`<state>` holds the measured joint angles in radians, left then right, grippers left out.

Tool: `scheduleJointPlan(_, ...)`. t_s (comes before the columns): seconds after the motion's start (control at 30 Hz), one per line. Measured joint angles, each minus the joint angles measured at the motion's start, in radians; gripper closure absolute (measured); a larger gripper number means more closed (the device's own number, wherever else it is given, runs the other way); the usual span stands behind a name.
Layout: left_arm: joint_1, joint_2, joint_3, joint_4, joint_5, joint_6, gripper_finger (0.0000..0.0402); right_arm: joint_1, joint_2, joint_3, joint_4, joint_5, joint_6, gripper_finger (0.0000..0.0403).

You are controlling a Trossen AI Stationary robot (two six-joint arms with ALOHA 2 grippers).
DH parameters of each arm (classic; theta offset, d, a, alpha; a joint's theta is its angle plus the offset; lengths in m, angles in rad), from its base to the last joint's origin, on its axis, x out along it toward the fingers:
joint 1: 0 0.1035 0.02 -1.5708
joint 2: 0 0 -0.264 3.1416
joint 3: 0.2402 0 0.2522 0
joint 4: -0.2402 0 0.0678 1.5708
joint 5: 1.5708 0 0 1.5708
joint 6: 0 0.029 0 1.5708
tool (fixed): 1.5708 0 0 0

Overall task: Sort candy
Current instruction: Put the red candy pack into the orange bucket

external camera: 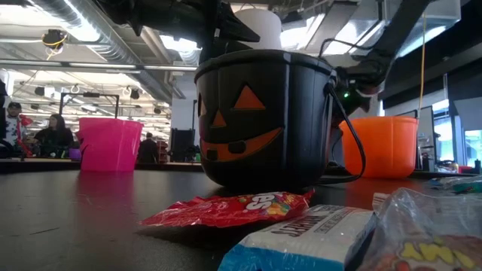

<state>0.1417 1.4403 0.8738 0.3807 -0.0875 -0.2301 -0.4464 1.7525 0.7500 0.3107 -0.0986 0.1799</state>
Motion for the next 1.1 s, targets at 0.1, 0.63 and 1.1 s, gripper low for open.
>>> scheduleJointPlan(0.1, 0.0, 0.0, 0.0, -0.003, 0.0, -0.002, 0.0246, 0.001, 0.057, 0.042, -0.013, -0.003, 0.0, 0.0169)
scheduleJointPlan(0.63, -0.008, 0.0, 0.0, -0.007, 0.0, -0.003, 0.0246, 0.001, 0.055, 0.093, -0.177, 0.021, -0.015, 0.0298)
scheduleJointPlan(1.1, -0.011, 0.0, 0.0, -0.007, 0.0, -0.006, 0.0246, 0.001, -0.083, 0.092, -0.27, 0.021, -0.036, 0.0386)
